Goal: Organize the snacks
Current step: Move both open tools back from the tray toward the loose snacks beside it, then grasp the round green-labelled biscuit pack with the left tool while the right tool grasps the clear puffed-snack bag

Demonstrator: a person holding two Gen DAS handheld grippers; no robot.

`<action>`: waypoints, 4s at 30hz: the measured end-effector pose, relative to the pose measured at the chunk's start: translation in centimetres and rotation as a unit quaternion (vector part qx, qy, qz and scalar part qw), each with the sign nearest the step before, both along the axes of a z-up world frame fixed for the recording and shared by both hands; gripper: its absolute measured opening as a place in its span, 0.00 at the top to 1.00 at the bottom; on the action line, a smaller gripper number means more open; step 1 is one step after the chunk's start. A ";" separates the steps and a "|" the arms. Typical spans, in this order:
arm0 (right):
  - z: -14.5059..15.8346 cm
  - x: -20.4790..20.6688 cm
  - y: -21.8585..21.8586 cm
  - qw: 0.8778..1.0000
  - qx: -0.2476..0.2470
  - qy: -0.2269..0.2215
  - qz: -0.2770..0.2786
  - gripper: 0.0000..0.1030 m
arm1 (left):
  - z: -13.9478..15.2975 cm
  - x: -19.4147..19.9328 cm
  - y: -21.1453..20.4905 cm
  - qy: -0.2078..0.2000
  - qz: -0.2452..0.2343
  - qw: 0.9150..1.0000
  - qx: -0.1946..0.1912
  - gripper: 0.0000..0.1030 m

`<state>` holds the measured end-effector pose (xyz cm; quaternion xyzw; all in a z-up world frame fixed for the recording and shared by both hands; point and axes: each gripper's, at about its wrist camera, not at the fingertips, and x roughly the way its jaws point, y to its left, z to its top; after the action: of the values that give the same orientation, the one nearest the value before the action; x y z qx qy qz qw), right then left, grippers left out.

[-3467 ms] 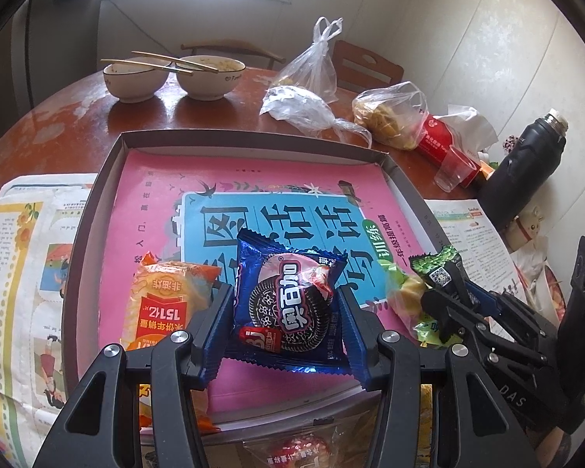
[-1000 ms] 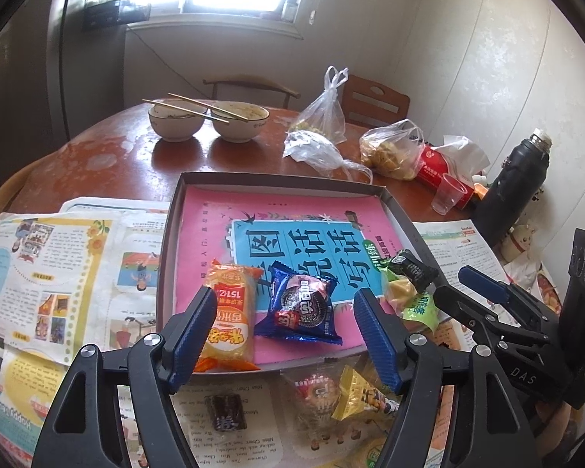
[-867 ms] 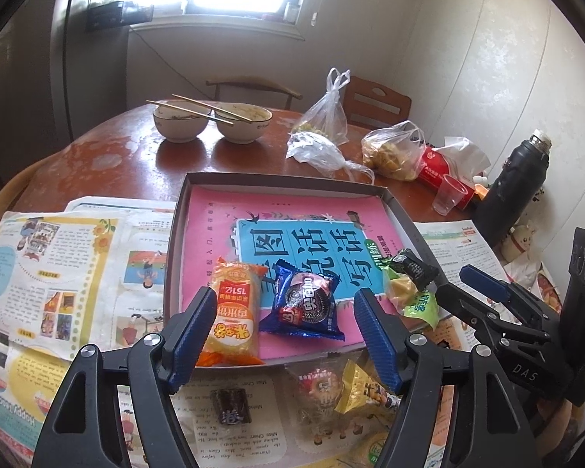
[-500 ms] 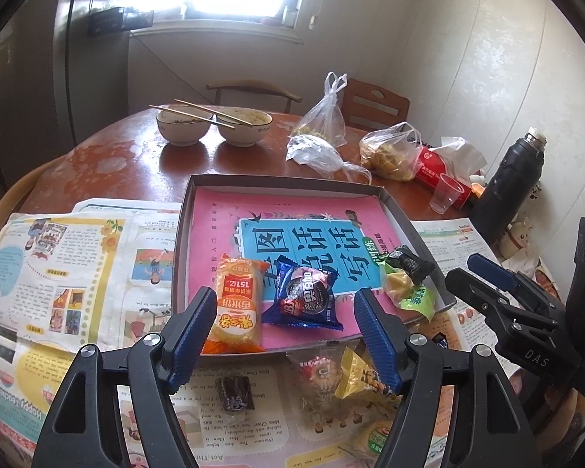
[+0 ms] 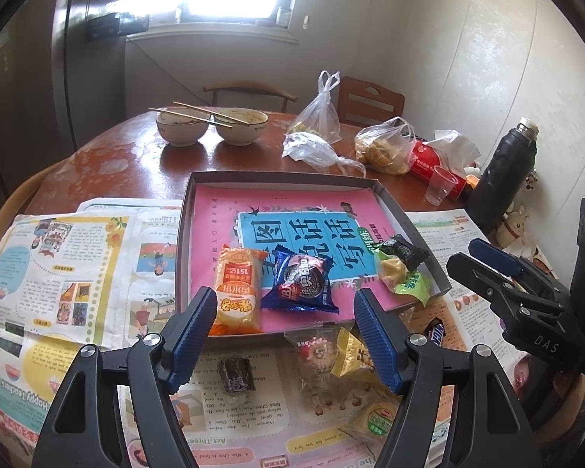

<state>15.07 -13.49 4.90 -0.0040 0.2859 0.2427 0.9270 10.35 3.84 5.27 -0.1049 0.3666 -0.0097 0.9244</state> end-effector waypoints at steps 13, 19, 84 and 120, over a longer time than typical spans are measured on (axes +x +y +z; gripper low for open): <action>0.7 -1.3 0.0 1.000 -0.002 -0.004 0.009 0.30 | 0.2 -1.4 -0.4 -0.002 -0.009 1.000 0.005 0.28; 0.9 -2.0 0.1 1.000 -0.005 -0.007 0.014 0.30 | 0.1 -1.9 -1.0 -0.001 -0.017 1.000 0.012 0.28; -3.6 -4.9 1.0 0.994 -0.049 0.055 0.084 0.30 | -6.9 -3.4 -7.8 0.101 -0.167 0.981 0.006 0.28; -8.0 -0.6 0.9 0.983 0.049 0.173 0.026 0.30 | -8.1 -2.5 -8.4 0.103 -0.179 0.978 -0.011 0.33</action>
<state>14.45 -12.59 -3.09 0.0763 0.4296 0.2777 0.8559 7.80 -4.56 -2.81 -0.0484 0.4729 -0.1679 0.8636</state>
